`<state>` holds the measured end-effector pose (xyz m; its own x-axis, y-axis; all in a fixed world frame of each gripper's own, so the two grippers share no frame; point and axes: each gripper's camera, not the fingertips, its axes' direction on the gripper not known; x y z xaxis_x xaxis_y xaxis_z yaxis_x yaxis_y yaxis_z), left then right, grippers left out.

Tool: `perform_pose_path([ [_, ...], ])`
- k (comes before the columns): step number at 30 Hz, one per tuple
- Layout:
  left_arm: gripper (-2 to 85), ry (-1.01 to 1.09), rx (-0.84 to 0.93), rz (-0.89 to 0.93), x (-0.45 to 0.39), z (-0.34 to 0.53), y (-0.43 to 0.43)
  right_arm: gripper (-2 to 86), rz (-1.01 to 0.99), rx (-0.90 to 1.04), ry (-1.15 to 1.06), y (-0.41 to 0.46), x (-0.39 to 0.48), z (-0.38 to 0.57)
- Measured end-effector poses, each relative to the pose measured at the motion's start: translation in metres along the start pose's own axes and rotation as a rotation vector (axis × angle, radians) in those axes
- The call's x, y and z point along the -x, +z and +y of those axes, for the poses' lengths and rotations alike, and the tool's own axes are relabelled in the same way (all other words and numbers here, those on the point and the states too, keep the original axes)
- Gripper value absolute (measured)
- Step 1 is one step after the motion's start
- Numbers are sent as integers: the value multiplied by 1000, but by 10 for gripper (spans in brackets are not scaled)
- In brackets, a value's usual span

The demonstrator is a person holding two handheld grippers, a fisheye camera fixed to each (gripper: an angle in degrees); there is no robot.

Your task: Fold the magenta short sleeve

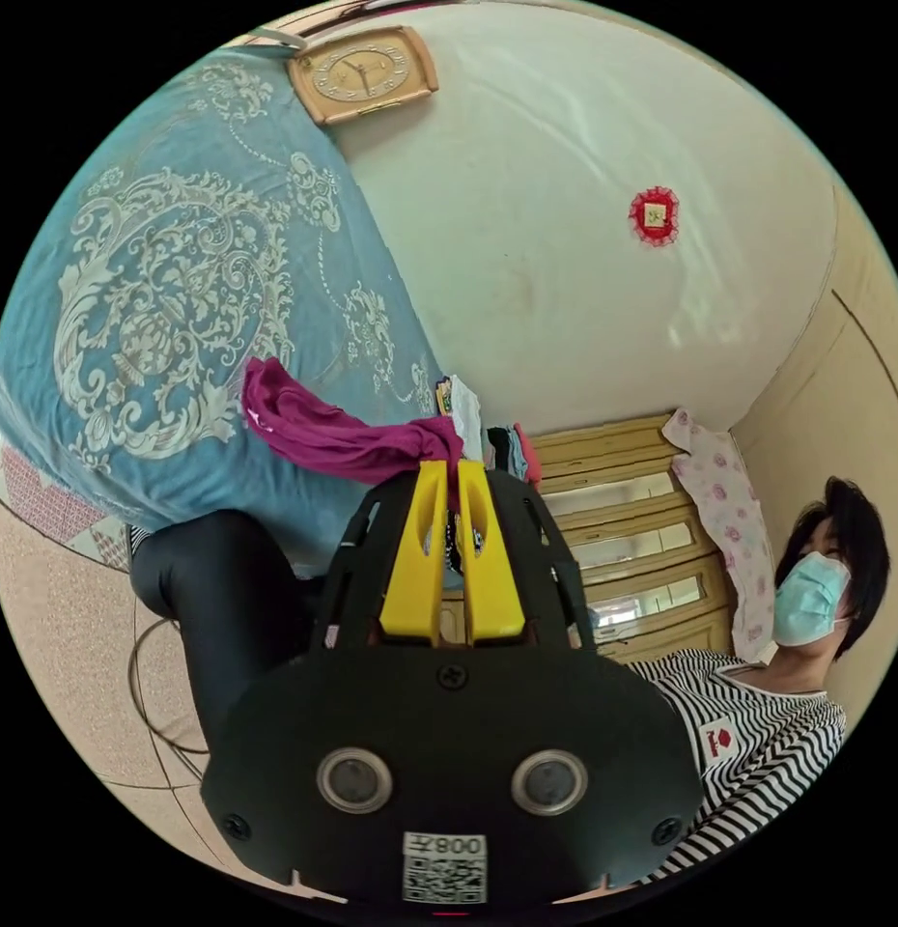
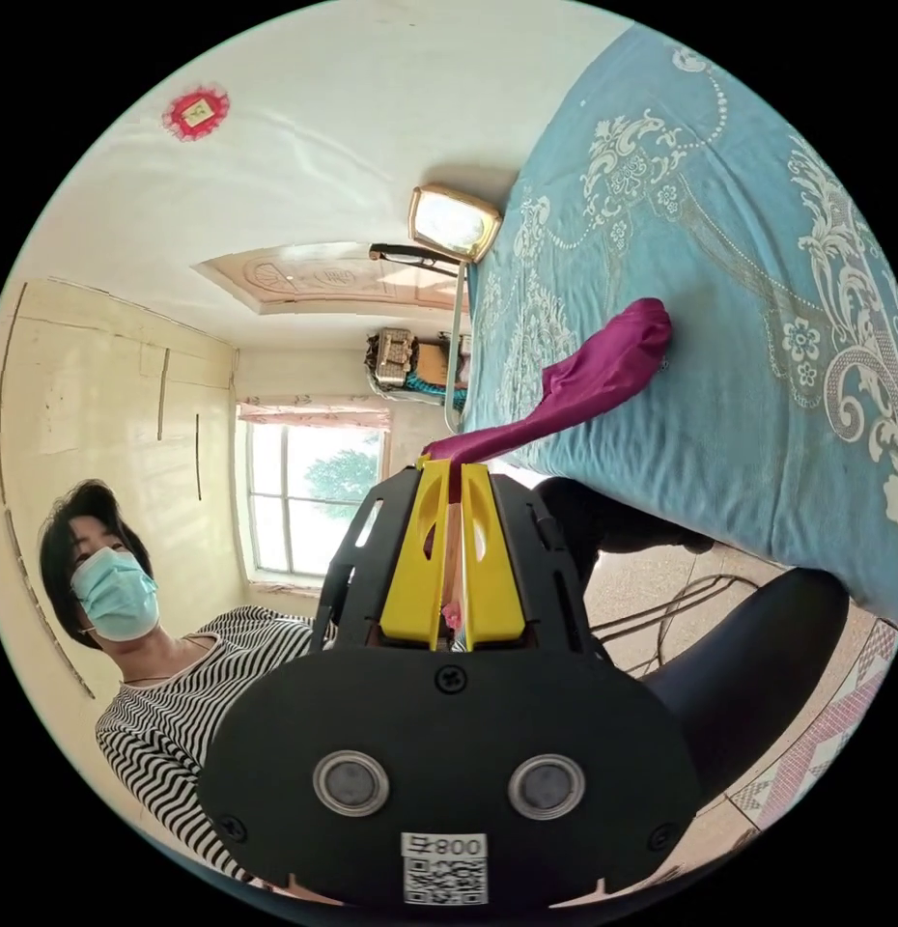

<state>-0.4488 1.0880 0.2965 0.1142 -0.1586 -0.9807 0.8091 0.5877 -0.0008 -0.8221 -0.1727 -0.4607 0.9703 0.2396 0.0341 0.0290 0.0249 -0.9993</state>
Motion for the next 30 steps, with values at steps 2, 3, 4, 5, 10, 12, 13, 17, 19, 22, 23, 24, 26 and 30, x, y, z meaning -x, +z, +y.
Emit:
perform_pose_path([
  [2, 23, 61, 18, 16, -36, 0, 14, 17, -14, -29, -50, -31, 16, 24],
  [3, 23, 77, 23, 21, -46, 0, 18, 17, -14, -38, -62, -40, 20, 31],
  [4, 23, 104, 31, 30, -63, 0, 26, 16, -15, -56, -89, -56, 29, 44],
  [5, 23, 128, 39, 43, -81, 0, 34, 16, -17, -71, -117, -73, 37, 56],
  [10, 23, 202, 94, 99, -145, -1, 77, 16, -28, -145, -219, -142, 66, 108],
  [12, 23, 226, 127, 118, -169, -1, 97, 16, -30, -178, -247, -169, 74, 129],
  [13, 23, 238, 149, 130, -184, -2, 111, 17, -34, -201, -265, -187, 78, 143],
  [17, 22, 267, 235, 155, -233, -5, 169, 17, -24, -271, -297, -249, 82, 191],
  [19, 22, 273, 283, 159, -252, -8, 199, 18, -14, -303, -293, -276, 79, 210],
  [22, 22, 275, 361, 149, -281, -15, 255, 18, -1, -357, -267, -323, 66, 237],
  [23, 22, 272, 391, 143, -291, -19, 279, 18, 5, -382, -248, -342, 58, 245],
  [24, 22, 271, 405, 139, -296, -21, 292, 18, 9, -394, -239, -351, 54, 248],
  [26, 22, 260, 459, 123, -316, -32, 345, 18, 19, -435, -203, -391, 38, 256],
  [30, 22, 266, 530, 97, -351, -57, 436, 18, 72, -473, -167, -460, 19, 246],
])
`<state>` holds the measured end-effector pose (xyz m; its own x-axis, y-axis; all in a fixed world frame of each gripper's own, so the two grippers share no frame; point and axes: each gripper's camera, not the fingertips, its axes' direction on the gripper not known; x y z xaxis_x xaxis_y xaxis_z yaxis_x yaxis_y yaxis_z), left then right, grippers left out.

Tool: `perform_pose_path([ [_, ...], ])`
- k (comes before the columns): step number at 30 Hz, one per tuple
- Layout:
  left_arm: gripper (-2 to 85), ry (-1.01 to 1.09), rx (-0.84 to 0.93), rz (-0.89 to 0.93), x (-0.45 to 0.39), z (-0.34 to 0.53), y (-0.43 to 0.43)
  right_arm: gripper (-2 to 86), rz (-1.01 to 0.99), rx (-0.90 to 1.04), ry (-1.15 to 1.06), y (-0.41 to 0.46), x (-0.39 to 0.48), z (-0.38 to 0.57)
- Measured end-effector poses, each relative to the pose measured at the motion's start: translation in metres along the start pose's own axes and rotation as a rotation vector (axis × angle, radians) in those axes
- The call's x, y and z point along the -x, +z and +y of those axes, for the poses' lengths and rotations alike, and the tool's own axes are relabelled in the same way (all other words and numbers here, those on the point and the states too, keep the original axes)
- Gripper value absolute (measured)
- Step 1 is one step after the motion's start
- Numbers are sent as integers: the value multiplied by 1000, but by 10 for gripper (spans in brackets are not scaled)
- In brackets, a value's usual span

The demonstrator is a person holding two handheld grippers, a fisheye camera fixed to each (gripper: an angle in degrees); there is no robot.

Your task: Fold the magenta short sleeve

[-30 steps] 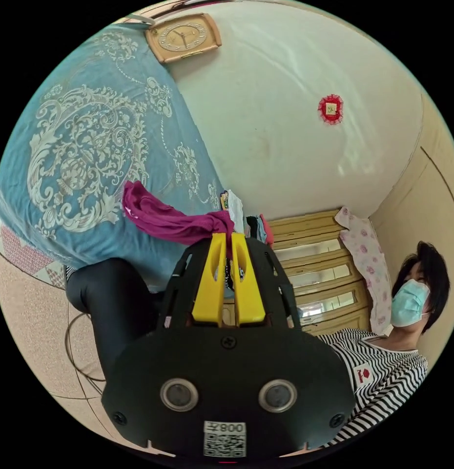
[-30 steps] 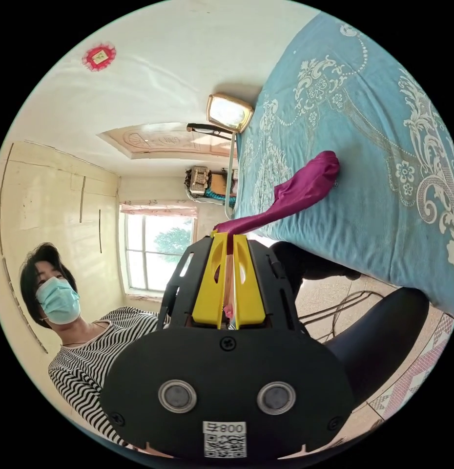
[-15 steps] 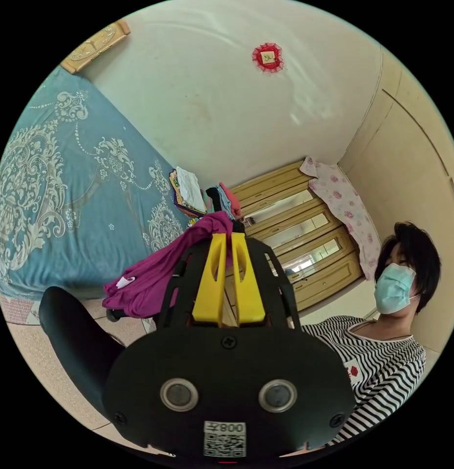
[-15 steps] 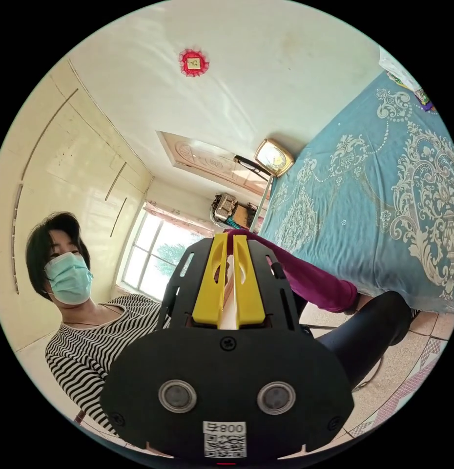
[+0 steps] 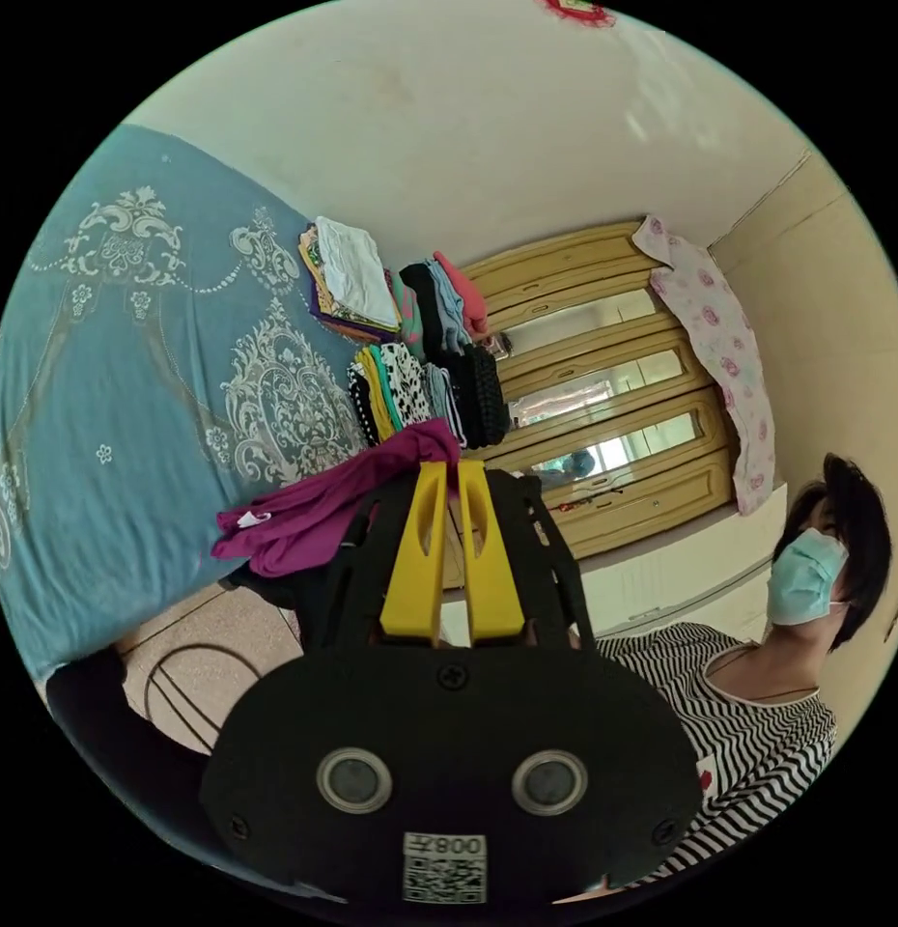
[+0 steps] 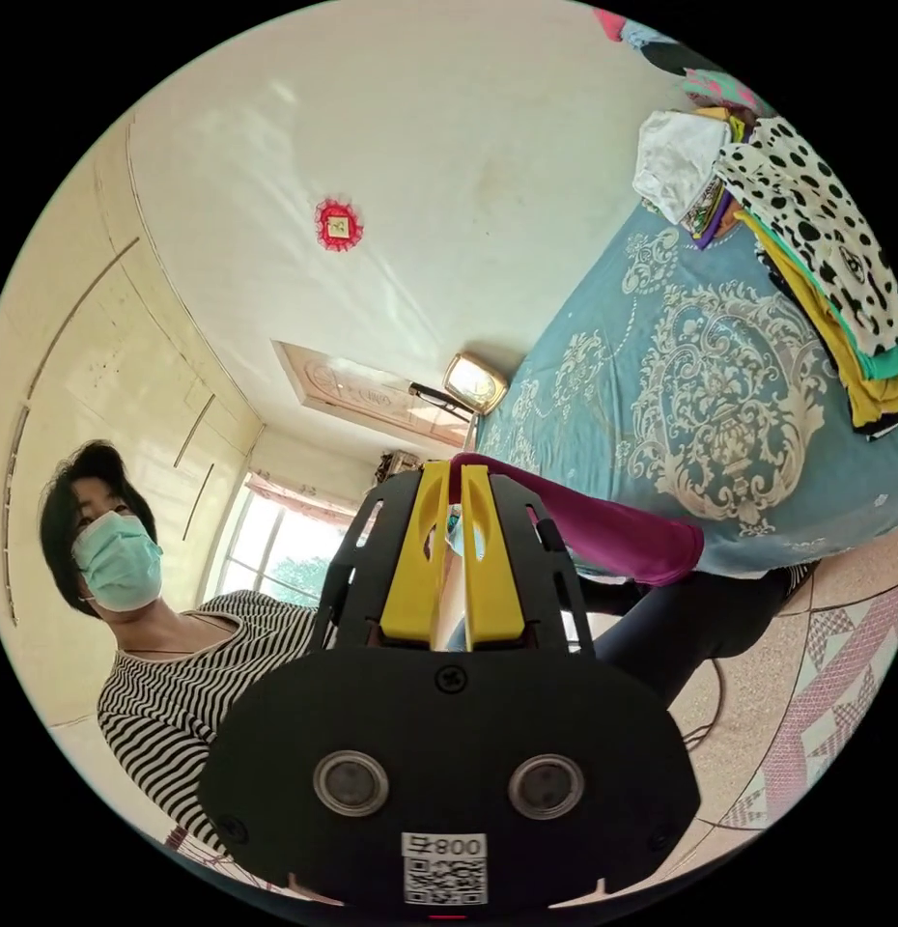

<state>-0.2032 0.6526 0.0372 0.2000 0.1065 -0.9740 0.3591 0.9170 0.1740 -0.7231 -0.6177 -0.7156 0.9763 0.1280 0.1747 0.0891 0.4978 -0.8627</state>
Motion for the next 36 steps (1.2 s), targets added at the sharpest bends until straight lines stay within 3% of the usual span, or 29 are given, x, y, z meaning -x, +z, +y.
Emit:
perform_pose_path([
  [6, 22, 83, -13, 11, -55, -158, 108, 17, 96, -46, -49, -92, -20, -122],
  [14, 23, 398, -29, 29, -202, -331, 264, 17, 175, -195, -229, -252, 20, -288],
  [19, 23, 378, 93, 42, -215, -359, 381, 18, 361, -224, -187, -334, -7, -305],
  [25, 22, 179, 372, -78, -172, -341, 526, 17, 597, -175, 140, -400, -131, -264],
  [28, 21, 162, 377, -56, -176, -344, 551, 16, 655, -125, 196, -410, -163, -249],
  [36, 22, 424, 265, -136, -279, -403, 584, 16, 809, -74, 37, -427, -132, -277],
])
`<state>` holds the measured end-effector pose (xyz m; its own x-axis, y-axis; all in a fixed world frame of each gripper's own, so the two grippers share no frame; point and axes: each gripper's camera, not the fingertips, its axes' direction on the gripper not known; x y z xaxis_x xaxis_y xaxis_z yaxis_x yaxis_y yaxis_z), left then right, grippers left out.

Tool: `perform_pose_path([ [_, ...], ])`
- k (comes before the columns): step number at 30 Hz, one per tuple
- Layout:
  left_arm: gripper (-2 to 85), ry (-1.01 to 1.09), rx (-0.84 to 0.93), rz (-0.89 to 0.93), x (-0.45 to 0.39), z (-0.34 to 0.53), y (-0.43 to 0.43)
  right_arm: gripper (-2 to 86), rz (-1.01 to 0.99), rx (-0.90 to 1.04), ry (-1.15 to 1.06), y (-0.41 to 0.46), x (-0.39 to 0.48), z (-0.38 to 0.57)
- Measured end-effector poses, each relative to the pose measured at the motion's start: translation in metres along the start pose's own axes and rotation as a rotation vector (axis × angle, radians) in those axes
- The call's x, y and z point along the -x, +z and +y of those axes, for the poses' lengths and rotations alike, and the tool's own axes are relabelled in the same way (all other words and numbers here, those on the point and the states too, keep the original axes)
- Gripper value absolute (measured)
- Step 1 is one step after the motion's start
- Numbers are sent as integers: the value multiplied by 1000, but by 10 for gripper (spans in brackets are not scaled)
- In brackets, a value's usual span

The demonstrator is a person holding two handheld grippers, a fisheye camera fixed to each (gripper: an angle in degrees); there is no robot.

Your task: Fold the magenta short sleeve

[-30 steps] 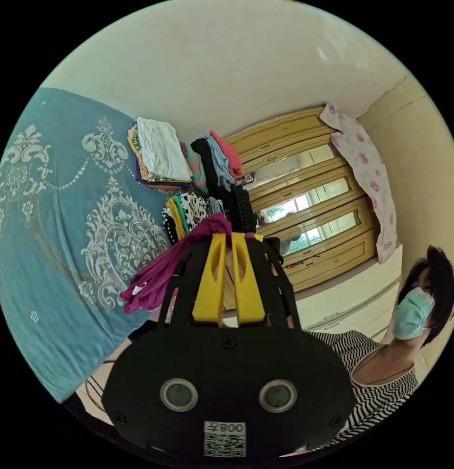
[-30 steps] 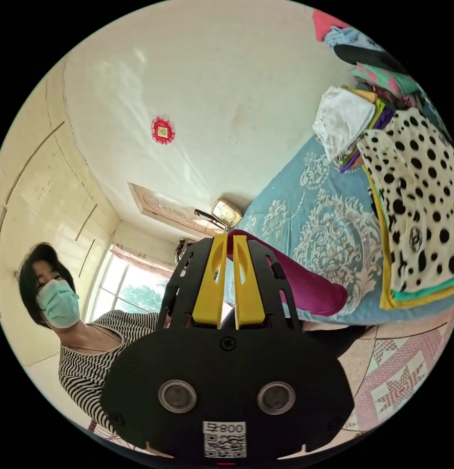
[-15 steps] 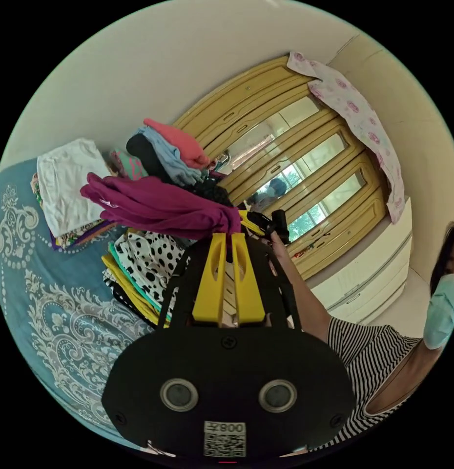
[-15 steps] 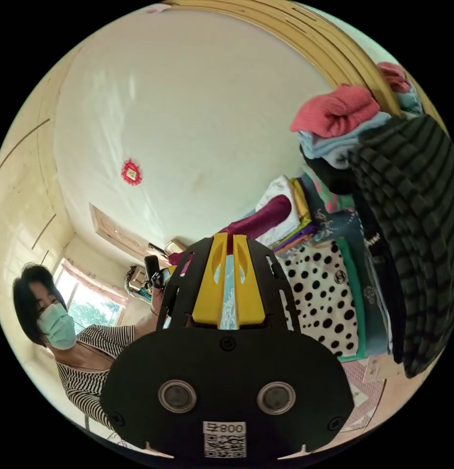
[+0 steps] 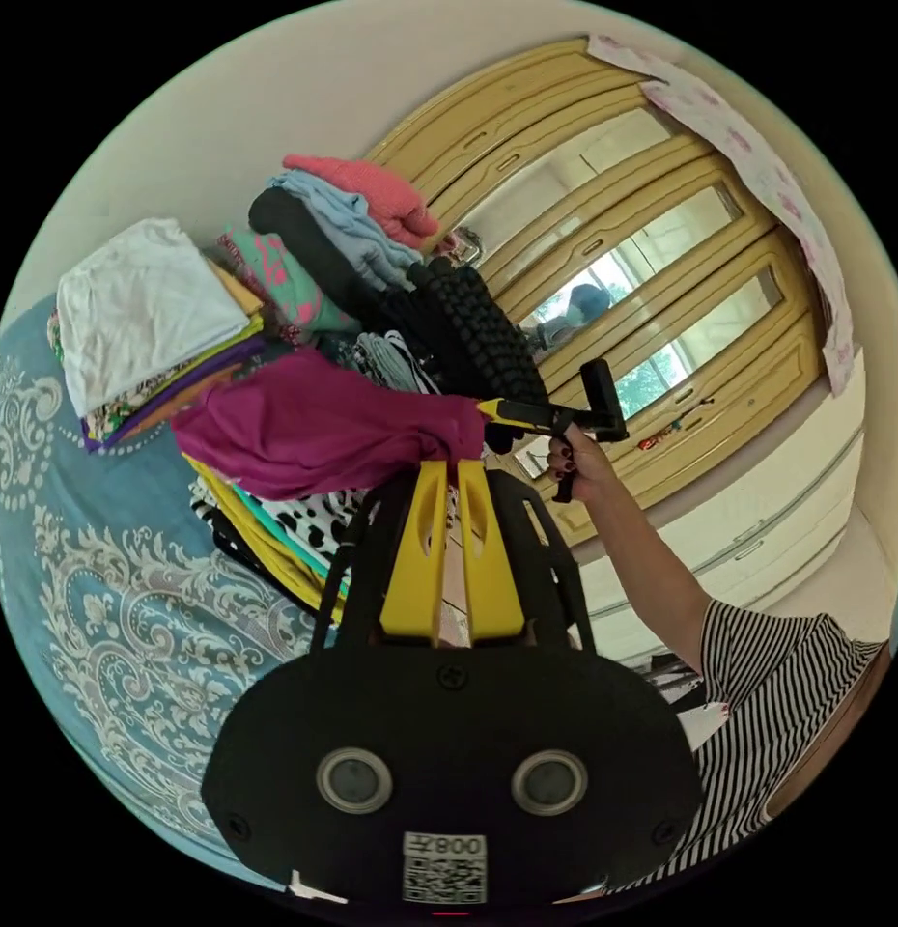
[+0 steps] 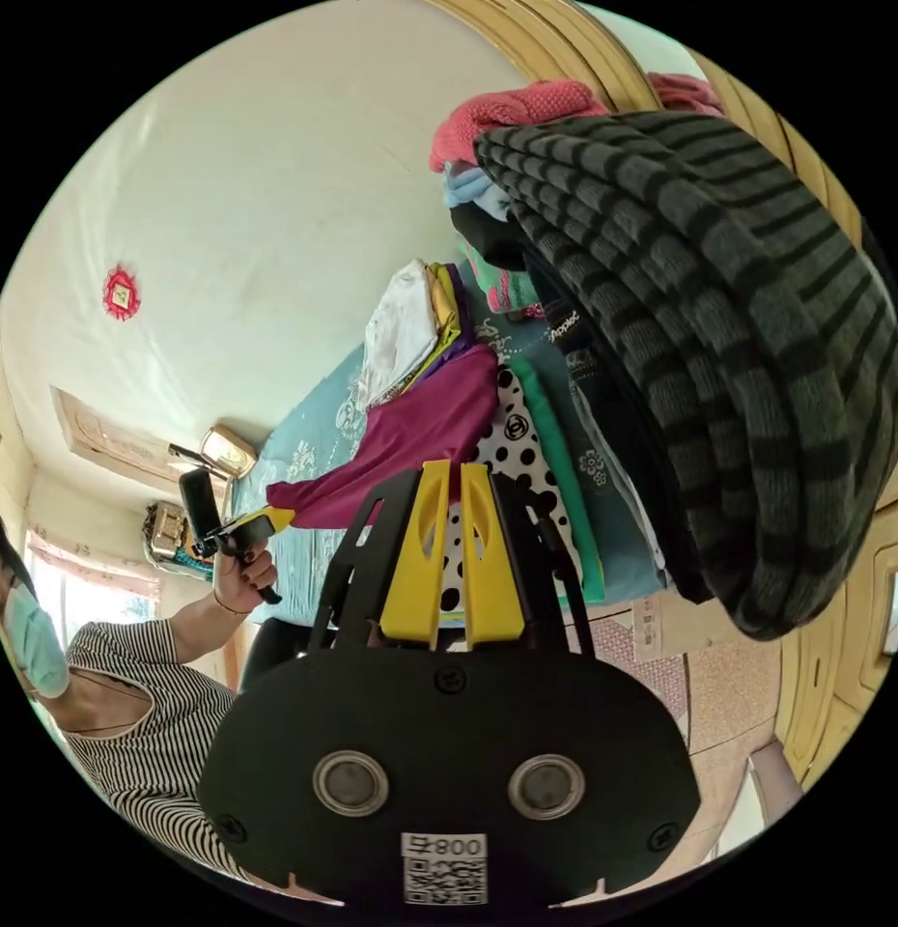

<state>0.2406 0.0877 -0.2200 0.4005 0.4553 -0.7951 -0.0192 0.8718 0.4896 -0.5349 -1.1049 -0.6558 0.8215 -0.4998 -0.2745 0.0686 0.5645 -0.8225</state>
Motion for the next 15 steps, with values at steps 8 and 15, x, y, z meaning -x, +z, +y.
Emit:
perform_pose_path([
  [8, 23, 75, 176, -11, -38, -28, 80, 16, 150, 12, -20, -15, -22, 8],
  [15, 23, -96, 290, 29, -15, -26, 140, 17, 263, 149, 81, 37, -78, 38],
])
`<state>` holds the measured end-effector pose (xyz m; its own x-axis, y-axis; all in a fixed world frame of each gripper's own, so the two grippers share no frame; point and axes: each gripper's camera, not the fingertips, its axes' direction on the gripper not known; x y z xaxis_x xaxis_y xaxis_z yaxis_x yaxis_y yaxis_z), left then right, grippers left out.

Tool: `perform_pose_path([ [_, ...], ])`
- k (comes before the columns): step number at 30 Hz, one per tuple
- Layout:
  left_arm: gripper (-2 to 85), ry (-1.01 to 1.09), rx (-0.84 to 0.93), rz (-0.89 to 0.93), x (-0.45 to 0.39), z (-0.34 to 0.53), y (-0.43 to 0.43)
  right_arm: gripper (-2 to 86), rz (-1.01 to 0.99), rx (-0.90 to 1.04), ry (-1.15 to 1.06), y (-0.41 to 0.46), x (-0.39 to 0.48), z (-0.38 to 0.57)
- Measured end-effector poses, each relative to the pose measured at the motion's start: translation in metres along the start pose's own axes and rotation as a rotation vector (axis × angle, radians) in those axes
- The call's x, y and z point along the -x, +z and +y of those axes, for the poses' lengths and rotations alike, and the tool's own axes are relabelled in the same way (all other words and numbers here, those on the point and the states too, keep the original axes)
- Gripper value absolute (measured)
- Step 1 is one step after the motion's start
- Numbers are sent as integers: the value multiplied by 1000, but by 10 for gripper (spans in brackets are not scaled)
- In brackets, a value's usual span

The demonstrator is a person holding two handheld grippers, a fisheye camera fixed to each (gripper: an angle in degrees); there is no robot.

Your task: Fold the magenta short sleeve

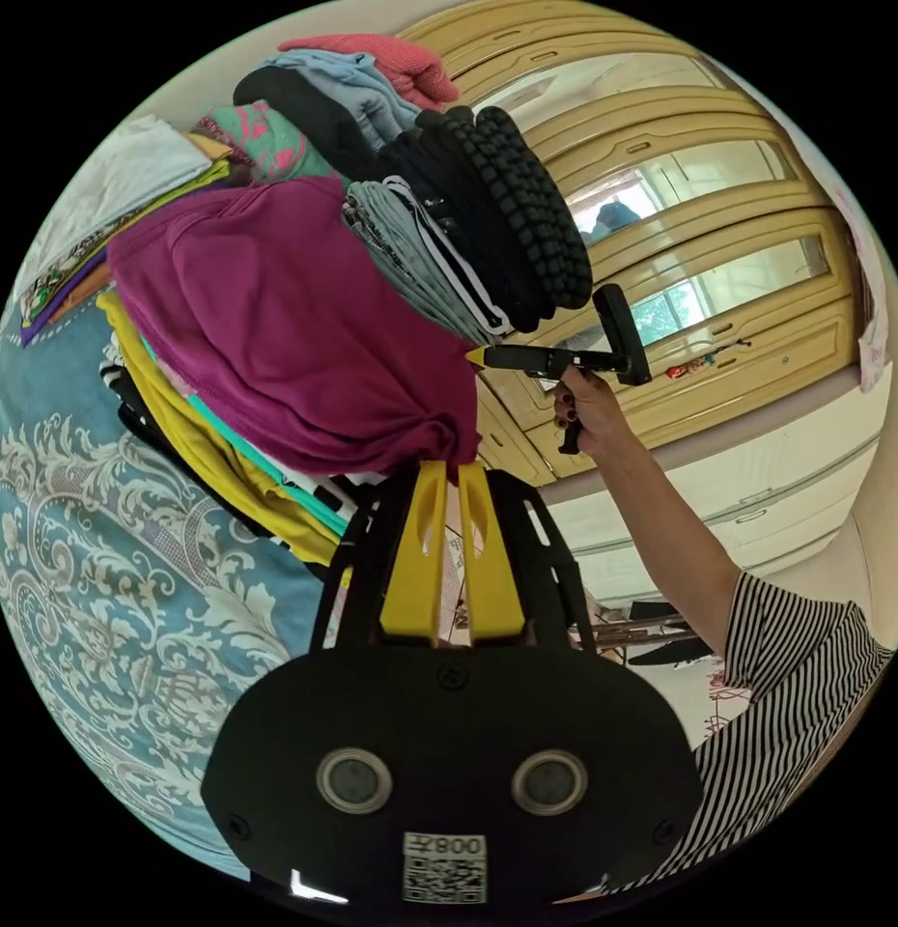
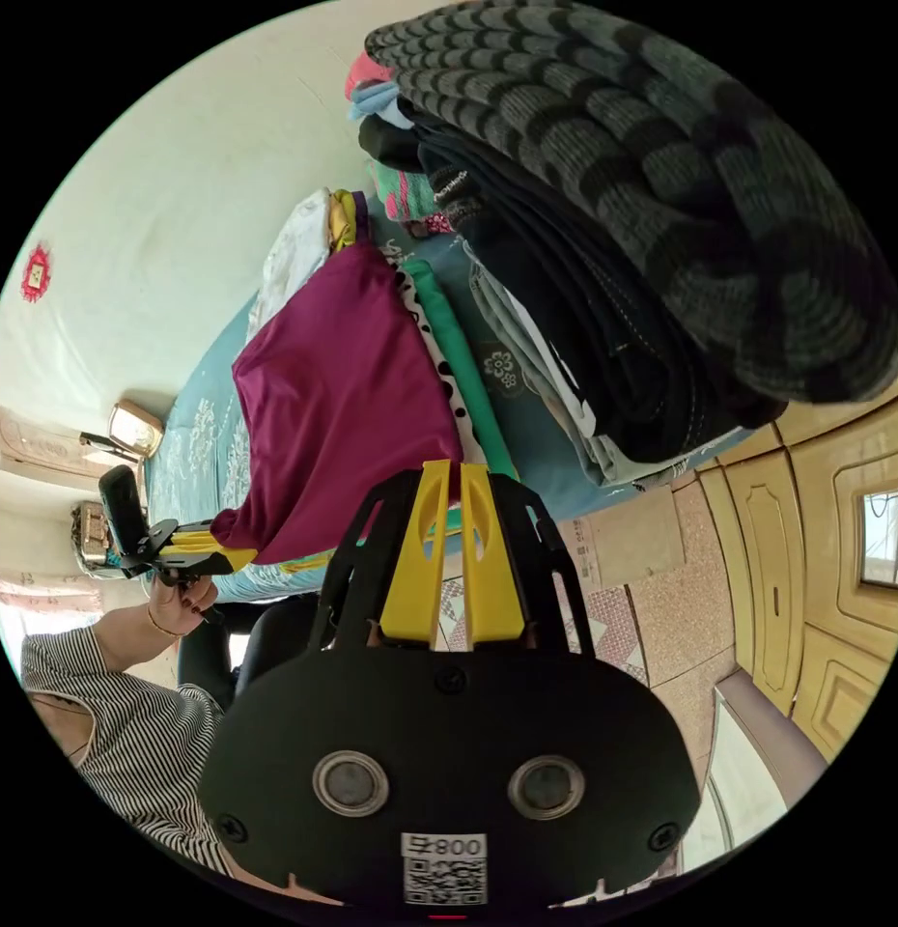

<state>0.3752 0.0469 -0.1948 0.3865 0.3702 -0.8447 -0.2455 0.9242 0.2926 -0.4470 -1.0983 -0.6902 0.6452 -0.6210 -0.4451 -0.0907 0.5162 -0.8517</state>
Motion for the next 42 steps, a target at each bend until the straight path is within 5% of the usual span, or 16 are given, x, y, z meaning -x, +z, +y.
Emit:
perform_pose_path([
  [11, 18, -89, -18, 70, 15, -11, -13, 17, -135, -83, 129, 16, -52, 29],
  [17, 4, -6, -93, 21, -7, -42, -33, 4, -25, -200, 228, -8, -59, 63],
  [21, 2, 39, -73, -115, -13, -78, -22, 1, -218, -301, 73, -13, -12, 79],
  [25, 1, 9, -15, -335, 10, -103, -14, 0, -285, -165, -129, 35, 68, 87],
  [36, 1, 5, -140, -301, 32, -119, -48, 1, -104, -178, -174, 67, 133, 109],
  [42, 1, -42, -24, -403, 71, -143, -36, 1, 57, -282, -57, 49, 117, 95],
])
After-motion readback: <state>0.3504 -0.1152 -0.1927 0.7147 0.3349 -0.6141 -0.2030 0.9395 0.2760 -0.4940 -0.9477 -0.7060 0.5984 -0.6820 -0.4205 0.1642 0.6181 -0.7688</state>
